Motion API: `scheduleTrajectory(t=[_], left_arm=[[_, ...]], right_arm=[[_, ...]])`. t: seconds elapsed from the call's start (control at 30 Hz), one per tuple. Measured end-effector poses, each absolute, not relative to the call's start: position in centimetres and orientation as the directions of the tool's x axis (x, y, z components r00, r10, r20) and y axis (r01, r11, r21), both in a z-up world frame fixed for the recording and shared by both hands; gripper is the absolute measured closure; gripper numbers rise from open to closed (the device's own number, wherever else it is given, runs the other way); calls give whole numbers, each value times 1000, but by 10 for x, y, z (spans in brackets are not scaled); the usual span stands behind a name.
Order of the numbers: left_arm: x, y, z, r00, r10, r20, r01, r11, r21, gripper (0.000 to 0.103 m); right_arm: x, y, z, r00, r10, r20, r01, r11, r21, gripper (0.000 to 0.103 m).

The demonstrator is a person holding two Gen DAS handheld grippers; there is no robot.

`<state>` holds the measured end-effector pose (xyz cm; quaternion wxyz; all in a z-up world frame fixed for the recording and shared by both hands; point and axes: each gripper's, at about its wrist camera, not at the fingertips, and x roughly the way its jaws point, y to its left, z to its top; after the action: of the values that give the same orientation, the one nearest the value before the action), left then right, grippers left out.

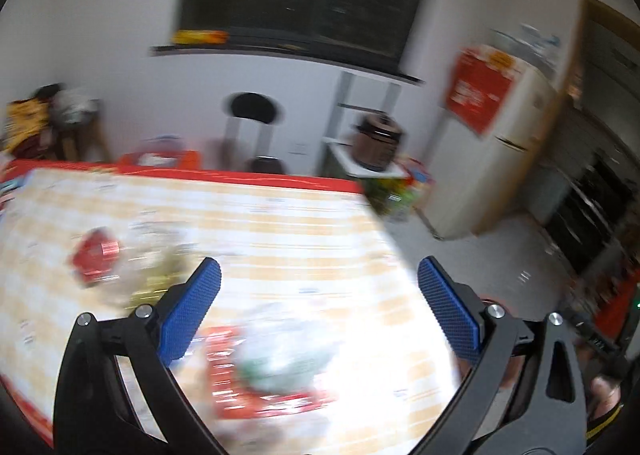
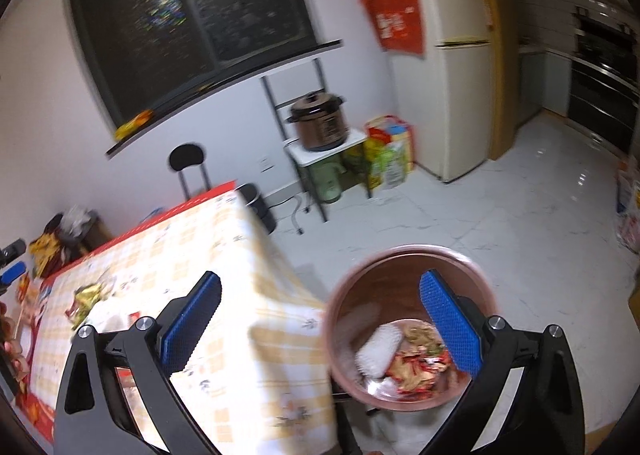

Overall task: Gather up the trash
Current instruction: 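Return both tools to the table toward the blister pack and plastic bag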

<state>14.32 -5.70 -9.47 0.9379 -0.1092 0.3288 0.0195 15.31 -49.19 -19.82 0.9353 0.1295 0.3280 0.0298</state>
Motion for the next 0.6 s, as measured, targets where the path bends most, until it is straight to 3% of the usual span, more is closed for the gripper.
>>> scheduleTrajectory(t=[0.1, 0.23, 0.6], left_arm=[[105, -1, -98, 772, 95, -628, -232, 963, -140, 6], [63, 61, -110, 733, 181, -655, -339, 933, -123, 6], [-11, 171, -156, 644, 210, -736, -462, 873, -155, 6]], right_arm=[[161, -457, -198, 774, 182, -607, -24, 966, 259, 5], [167, -403, -194, 755, 243, -608, -95, 959, 265, 5], [163, -250, -181, 679, 362, -639, -281, 932, 229, 5]])
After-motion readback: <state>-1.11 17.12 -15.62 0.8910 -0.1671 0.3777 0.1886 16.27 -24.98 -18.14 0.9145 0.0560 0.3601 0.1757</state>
